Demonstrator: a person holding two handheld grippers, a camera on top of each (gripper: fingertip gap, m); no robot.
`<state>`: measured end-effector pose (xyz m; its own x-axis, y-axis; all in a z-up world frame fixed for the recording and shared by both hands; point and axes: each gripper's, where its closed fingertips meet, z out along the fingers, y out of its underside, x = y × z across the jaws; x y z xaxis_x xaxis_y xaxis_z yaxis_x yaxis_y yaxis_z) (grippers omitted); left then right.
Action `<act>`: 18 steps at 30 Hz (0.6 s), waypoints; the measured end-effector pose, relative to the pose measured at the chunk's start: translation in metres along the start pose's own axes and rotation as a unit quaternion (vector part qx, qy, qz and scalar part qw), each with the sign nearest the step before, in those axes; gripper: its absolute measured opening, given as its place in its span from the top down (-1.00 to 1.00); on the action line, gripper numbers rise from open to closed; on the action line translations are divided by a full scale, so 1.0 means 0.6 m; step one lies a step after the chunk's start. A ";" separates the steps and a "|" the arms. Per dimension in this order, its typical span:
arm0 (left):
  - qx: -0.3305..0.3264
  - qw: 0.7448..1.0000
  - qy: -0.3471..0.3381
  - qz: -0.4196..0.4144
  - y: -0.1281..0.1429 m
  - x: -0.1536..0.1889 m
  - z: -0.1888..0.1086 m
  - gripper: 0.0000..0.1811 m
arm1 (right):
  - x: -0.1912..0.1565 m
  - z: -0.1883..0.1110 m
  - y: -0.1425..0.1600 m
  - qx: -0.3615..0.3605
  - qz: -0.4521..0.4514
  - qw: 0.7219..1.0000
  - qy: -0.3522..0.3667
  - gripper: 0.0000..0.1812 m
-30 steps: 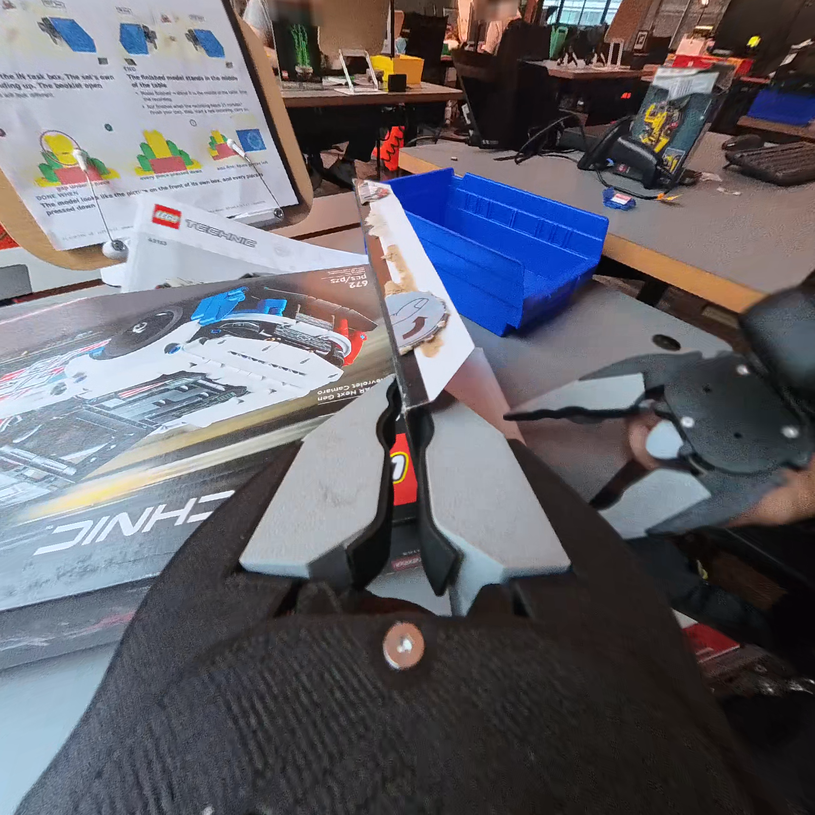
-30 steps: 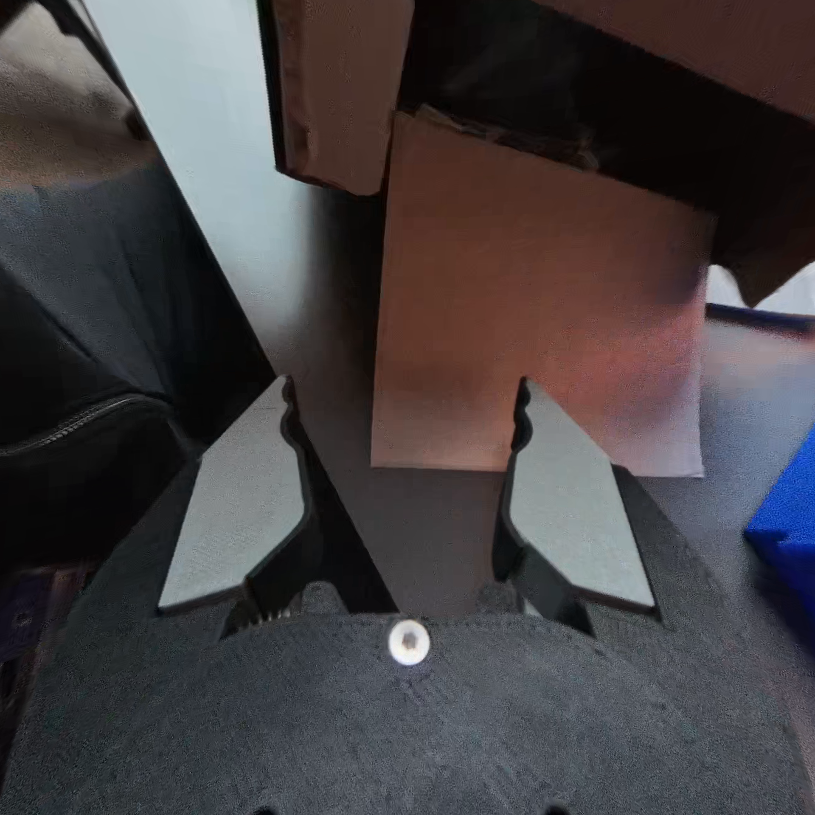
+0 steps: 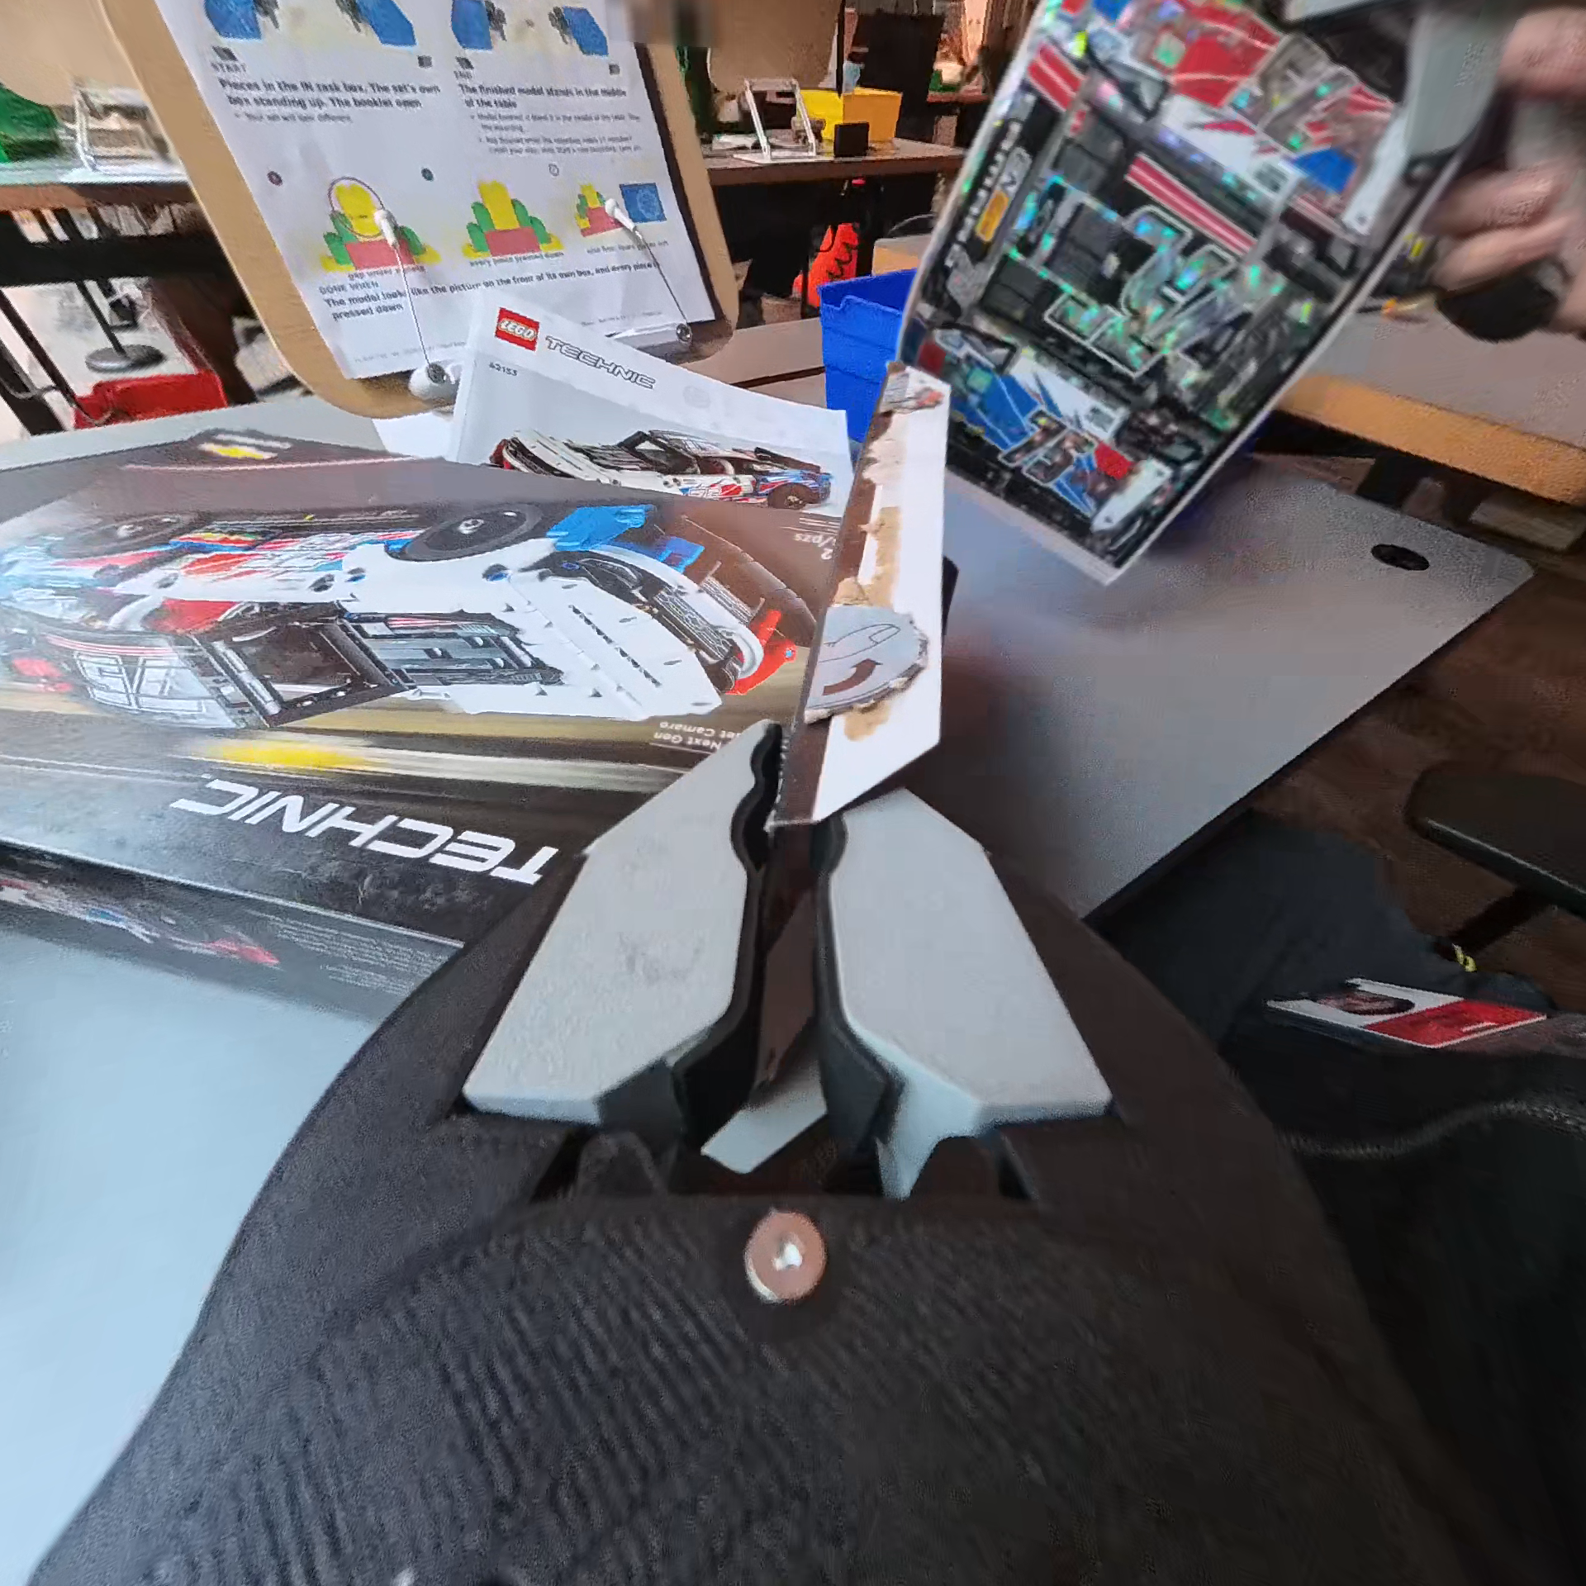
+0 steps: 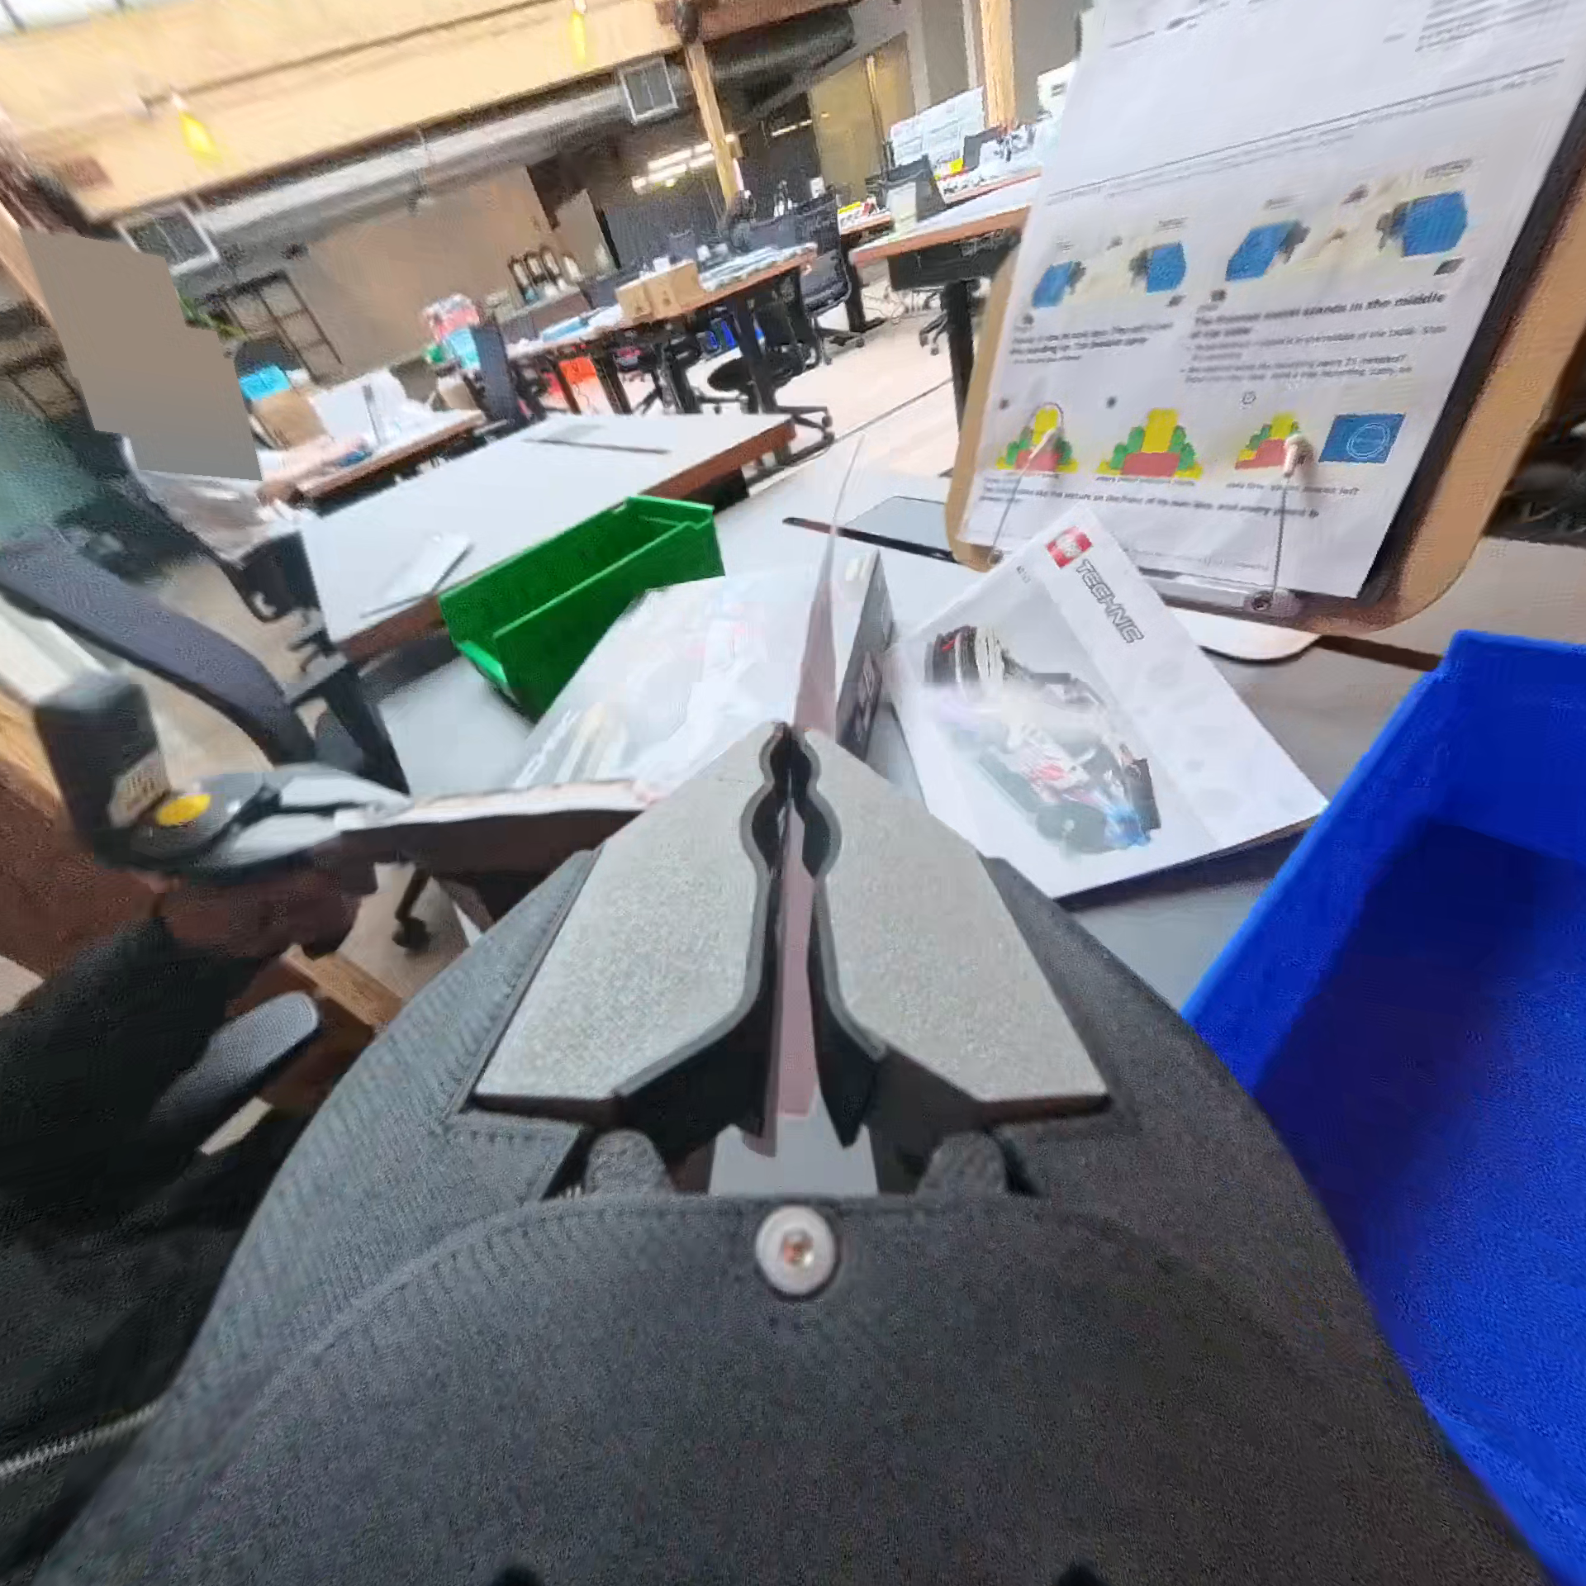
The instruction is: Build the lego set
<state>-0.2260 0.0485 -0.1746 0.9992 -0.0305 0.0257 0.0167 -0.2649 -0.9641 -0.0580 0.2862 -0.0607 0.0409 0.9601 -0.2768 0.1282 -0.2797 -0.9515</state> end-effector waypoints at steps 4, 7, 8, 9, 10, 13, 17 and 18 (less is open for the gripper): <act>0.008 1.000 0.015 -0.007 0.010 -0.004 -0.009 0.97 | 0.095 0.088 -0.058 -0.024 0.021 0.999 0.021 1.00; 0.008 0.999 0.036 0.007 0.012 0.001 -0.012 0.98 | 0.121 0.124 -0.066 -0.048 0.021 0.998 0.019 1.00; 0.002 0.999 0.051 0.008 0.019 0.008 -0.010 0.97 | 0.129 0.129 -0.068 -0.046 0.028 0.998 0.017 1.00; -0.005 0.998 0.068 0.007 0.028 0.016 -0.008 0.92 | 0.138 0.131 -0.068 -0.046 0.028 0.998 0.021 1.00; -0.013 0.997 0.080 0.008 0.039 0.022 -0.006 0.87 | 0.146 0.132 -0.066 -0.048 0.029 0.998 0.024 1.00; -0.028 0.994 0.098 0.025 0.064 0.031 -0.006 0.73 | 0.151 0.127 -0.054 -0.052 0.036 0.998 0.009 1.00; -0.010 0.994 0.111 0.016 0.064 0.031 -0.012 0.67 | 0.160 0.089 -0.058 -0.054 0.020 0.998 0.011 1.00; -0.007 0.994 0.106 0.016 0.065 0.027 -0.011 0.68 | 0.166 0.072 -0.068 -0.048 0.018 0.999 0.017 1.00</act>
<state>-0.2092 0.0312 -0.2102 0.9689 -0.2420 0.0516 -0.0173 -0.2739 -0.9616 -0.1018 0.3931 -0.0550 0.0805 0.9490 -0.3049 0.2209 -0.3152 -0.9229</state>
